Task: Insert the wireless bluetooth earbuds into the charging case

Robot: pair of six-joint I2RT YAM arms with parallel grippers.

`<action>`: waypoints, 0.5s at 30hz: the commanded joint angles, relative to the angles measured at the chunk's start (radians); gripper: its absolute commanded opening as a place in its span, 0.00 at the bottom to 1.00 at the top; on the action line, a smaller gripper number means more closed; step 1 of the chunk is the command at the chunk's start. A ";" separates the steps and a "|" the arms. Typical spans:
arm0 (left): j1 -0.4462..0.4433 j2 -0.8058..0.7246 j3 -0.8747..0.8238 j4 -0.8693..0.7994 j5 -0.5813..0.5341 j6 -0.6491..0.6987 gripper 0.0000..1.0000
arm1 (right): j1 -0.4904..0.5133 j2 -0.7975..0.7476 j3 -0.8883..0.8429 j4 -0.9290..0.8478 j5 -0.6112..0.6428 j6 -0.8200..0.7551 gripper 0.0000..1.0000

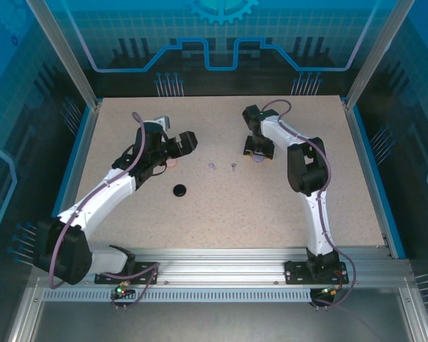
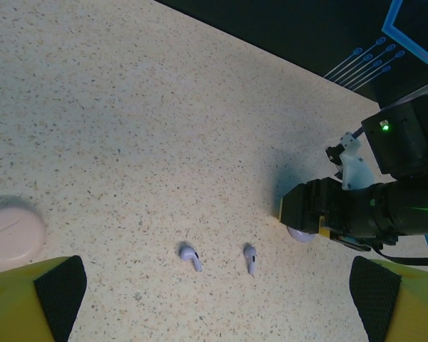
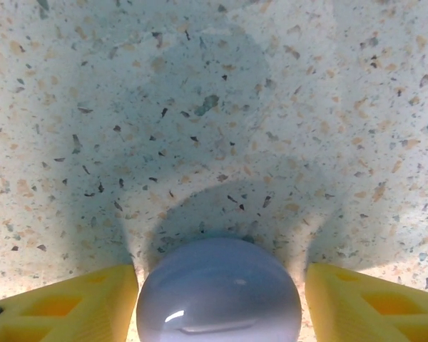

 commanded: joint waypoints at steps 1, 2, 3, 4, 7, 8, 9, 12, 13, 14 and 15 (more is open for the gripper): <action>-0.015 0.014 0.028 0.017 0.018 0.021 0.99 | -0.020 0.028 -0.032 0.014 -0.023 -0.007 0.62; -0.016 0.014 0.028 0.019 0.020 0.022 0.99 | -0.023 0.027 -0.038 0.020 -0.025 -0.011 0.60; -0.019 0.014 0.029 0.019 0.025 0.024 0.99 | -0.024 0.022 -0.047 0.028 -0.033 -0.017 0.56; -0.021 0.013 0.027 0.020 0.027 0.024 0.99 | -0.027 0.017 -0.057 0.039 -0.041 -0.023 0.52; -0.028 0.007 0.014 0.042 0.061 0.027 0.99 | -0.035 -0.010 -0.104 0.091 -0.085 -0.055 0.39; -0.032 0.003 0.006 0.060 0.078 0.026 0.99 | -0.035 -0.012 -0.131 0.118 -0.104 -0.070 0.36; -0.040 -0.001 -0.005 0.079 0.097 0.022 0.99 | -0.035 -0.051 -0.155 0.133 -0.111 -0.075 0.35; -0.080 -0.007 -0.045 0.128 0.102 0.003 0.99 | -0.035 -0.117 -0.229 0.174 -0.145 -0.074 0.31; -0.100 -0.007 -0.059 0.148 0.093 -0.005 0.99 | -0.036 -0.143 -0.253 0.187 -0.152 -0.066 0.31; -0.124 -0.007 -0.079 0.168 0.068 -0.023 0.99 | -0.034 -0.175 -0.286 0.202 -0.161 -0.056 0.31; -0.150 -0.004 -0.098 0.188 0.038 -0.042 0.99 | -0.034 -0.210 -0.318 0.215 -0.173 -0.044 0.31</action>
